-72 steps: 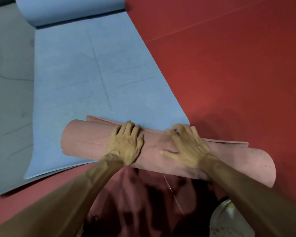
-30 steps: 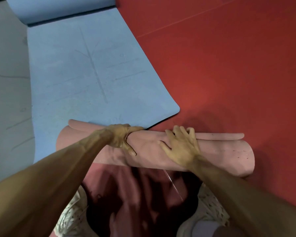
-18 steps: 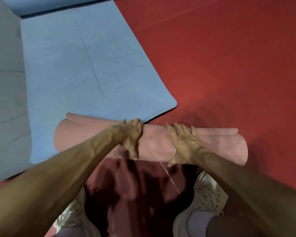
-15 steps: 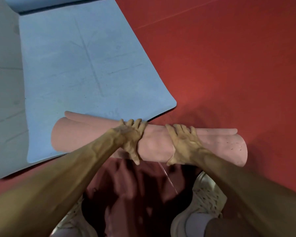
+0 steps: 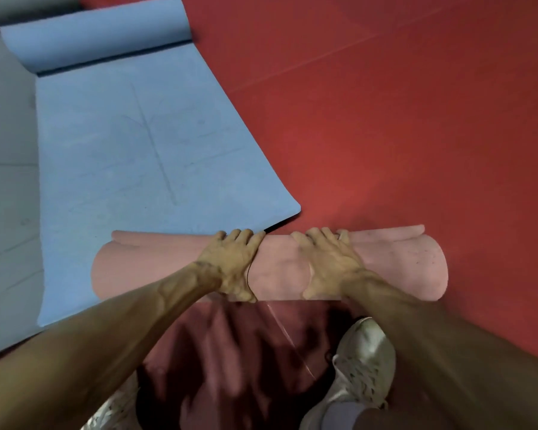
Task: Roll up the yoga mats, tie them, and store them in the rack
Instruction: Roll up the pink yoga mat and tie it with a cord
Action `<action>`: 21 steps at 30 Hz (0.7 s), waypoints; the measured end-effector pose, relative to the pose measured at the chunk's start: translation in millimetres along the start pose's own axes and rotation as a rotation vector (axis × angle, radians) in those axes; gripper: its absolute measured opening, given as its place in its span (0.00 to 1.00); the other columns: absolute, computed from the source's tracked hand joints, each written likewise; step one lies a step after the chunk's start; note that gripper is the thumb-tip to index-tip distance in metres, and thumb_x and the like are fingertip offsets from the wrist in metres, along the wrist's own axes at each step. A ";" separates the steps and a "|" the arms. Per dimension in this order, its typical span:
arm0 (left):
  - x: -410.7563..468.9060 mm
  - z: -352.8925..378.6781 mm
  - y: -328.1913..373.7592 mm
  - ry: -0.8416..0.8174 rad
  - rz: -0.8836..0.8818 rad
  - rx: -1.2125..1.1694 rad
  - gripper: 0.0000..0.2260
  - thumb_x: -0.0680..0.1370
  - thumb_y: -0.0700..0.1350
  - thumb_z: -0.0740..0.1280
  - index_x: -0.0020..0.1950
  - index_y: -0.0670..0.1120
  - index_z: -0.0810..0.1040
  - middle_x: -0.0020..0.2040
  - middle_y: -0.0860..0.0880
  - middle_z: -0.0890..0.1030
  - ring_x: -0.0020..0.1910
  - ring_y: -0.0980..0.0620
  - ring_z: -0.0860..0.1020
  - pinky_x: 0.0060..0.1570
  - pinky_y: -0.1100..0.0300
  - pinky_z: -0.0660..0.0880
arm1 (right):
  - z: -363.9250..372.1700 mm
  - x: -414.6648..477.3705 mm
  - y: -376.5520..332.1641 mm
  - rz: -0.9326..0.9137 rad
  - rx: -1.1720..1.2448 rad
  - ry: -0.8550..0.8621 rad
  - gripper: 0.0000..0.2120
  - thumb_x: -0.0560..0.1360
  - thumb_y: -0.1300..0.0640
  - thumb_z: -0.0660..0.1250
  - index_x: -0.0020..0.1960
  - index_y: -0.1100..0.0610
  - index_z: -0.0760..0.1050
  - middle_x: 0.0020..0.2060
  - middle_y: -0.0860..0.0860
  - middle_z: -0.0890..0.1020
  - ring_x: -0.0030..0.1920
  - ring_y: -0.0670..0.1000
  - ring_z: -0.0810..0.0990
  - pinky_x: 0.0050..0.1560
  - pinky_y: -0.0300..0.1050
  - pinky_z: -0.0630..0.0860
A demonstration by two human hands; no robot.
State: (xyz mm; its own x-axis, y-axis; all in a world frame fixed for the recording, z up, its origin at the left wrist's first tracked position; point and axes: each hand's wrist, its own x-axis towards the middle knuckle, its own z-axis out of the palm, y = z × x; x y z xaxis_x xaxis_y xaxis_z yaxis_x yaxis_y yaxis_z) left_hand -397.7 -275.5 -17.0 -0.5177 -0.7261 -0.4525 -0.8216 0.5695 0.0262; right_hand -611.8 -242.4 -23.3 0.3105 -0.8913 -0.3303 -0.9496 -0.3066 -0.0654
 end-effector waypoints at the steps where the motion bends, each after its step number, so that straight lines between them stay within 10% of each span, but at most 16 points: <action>1: 0.5 -13.6 4.0 0.037 0.004 -0.001 0.56 0.54 0.66 0.74 0.75 0.48 0.52 0.64 0.48 0.66 0.64 0.47 0.67 0.65 0.47 0.64 | -14.7 -3.6 7.4 0.001 -0.022 0.024 0.54 0.54 0.39 0.75 0.73 0.50 0.53 0.61 0.50 0.67 0.63 0.55 0.66 0.65 0.59 0.59; 12: -14.3 -273.8 104.2 0.461 0.011 0.150 0.52 0.53 0.64 0.78 0.71 0.50 0.61 0.61 0.46 0.69 0.63 0.44 0.66 0.54 0.45 0.68 | -242.2 -135.9 124.2 0.291 0.054 0.371 0.51 0.62 0.34 0.74 0.77 0.49 0.54 0.74 0.49 0.60 0.75 0.52 0.55 0.73 0.66 0.48; 21: -30.3 -358.6 277.9 0.594 0.129 0.017 0.48 0.56 0.63 0.78 0.69 0.48 0.63 0.63 0.43 0.69 0.63 0.41 0.68 0.57 0.41 0.69 | -190.8 -336.8 218.7 0.646 0.368 1.251 0.06 0.75 0.57 0.69 0.47 0.57 0.72 0.45 0.55 0.75 0.46 0.57 0.74 0.51 0.55 0.71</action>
State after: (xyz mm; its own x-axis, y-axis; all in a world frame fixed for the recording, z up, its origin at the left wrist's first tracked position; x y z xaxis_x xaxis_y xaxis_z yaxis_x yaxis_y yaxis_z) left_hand -695.9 -233.4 323.6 -0.6612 -0.7391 0.1287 -0.7423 0.6694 0.0309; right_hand -915.9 -73.0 253.3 -0.5155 -0.5992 0.6126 -0.8329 0.1823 -0.5225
